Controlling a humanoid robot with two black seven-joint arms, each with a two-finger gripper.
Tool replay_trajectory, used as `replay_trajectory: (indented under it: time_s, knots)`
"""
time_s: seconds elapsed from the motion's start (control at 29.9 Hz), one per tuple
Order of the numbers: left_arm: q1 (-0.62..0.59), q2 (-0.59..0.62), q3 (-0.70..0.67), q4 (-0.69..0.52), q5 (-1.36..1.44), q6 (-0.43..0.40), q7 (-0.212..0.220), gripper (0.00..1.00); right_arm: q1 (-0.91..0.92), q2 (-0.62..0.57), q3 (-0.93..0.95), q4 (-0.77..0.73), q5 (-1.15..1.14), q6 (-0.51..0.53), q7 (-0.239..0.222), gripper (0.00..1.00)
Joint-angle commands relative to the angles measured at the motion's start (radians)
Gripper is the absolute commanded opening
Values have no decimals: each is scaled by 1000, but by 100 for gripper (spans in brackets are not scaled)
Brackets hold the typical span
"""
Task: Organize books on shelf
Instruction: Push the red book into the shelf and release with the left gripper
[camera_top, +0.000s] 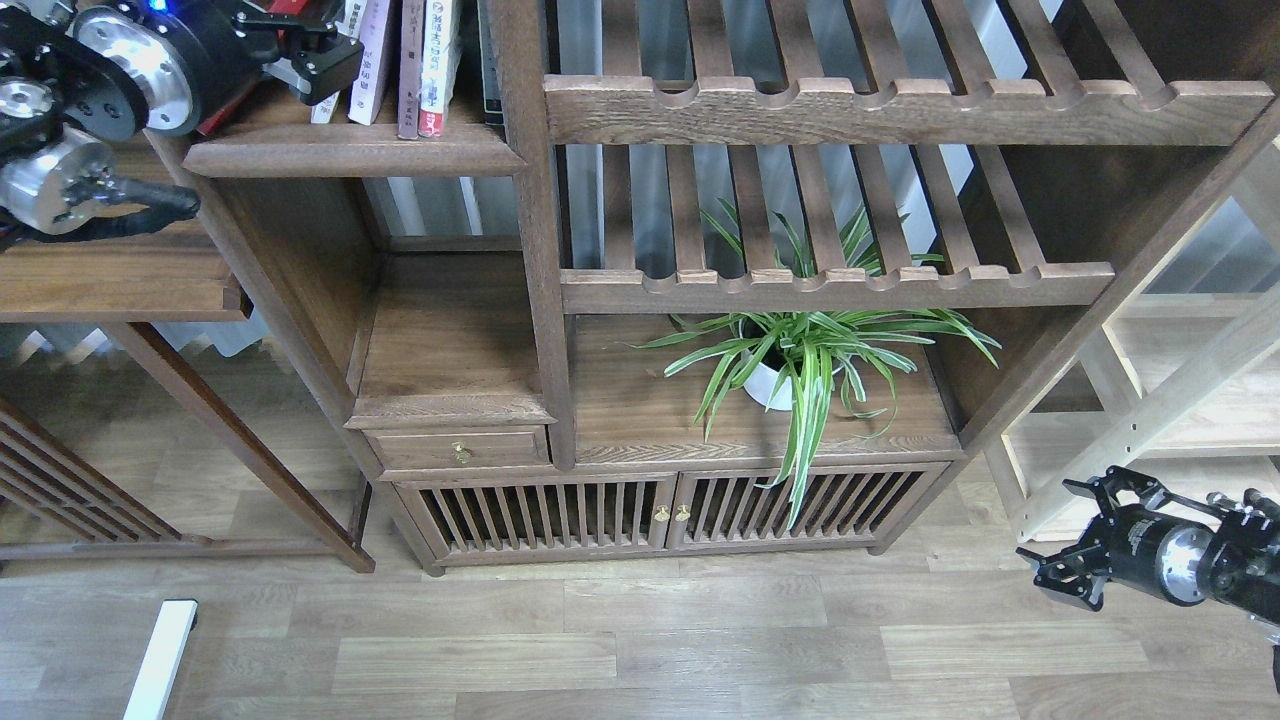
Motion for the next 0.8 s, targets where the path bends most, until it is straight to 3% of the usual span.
replay_trajectory:
  time_s: [0.0, 0.43, 0.77]
  knots:
    - [0, 51, 2, -58, -32, -4, 5, 80, 0, -1, 0, 0, 0, 6, 0, 100]
    - [-6, 226, -6, -243, -132, -38, 36, 80, 2, 3, -1, 2, 0, 6, 0, 100]
    - [31, 425, 29, -391, -203, -200, 41, 80, -4, 0, -4, 2, 0, 6, 0, 100]
